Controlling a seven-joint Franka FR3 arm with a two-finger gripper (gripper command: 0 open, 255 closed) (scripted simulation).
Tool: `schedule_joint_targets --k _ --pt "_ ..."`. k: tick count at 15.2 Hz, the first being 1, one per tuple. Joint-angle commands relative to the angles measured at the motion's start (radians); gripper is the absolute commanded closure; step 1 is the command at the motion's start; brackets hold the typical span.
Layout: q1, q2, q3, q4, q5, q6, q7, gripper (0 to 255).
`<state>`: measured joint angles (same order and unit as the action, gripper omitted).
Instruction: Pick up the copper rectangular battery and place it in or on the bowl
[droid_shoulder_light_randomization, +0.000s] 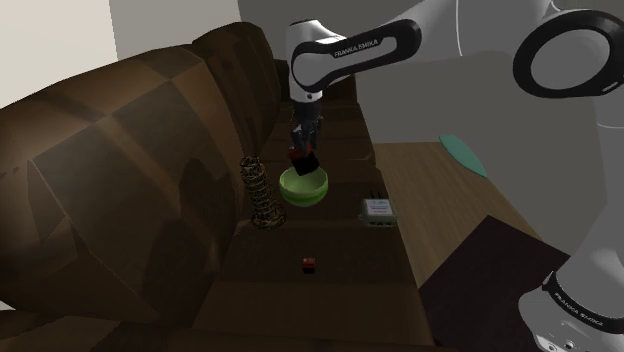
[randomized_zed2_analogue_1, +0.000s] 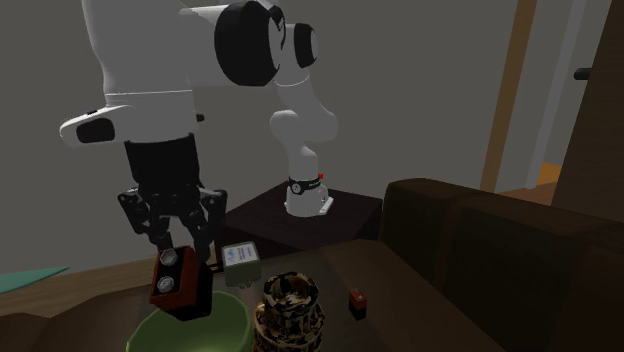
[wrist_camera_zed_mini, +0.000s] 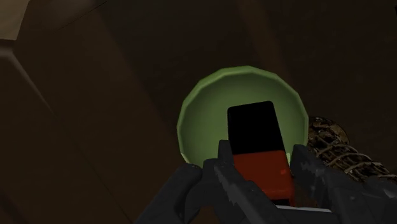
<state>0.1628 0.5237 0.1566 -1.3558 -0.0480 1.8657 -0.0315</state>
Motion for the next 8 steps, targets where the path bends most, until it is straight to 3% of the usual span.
schedule_joint_targets --k 1,8 --pt "0.000 0.003 0.000 -0.026 -0.001 0.029 0.001 255" --pt "-0.001 0.015 -0.002 -0.064 -0.003 0.080 0.001 255"
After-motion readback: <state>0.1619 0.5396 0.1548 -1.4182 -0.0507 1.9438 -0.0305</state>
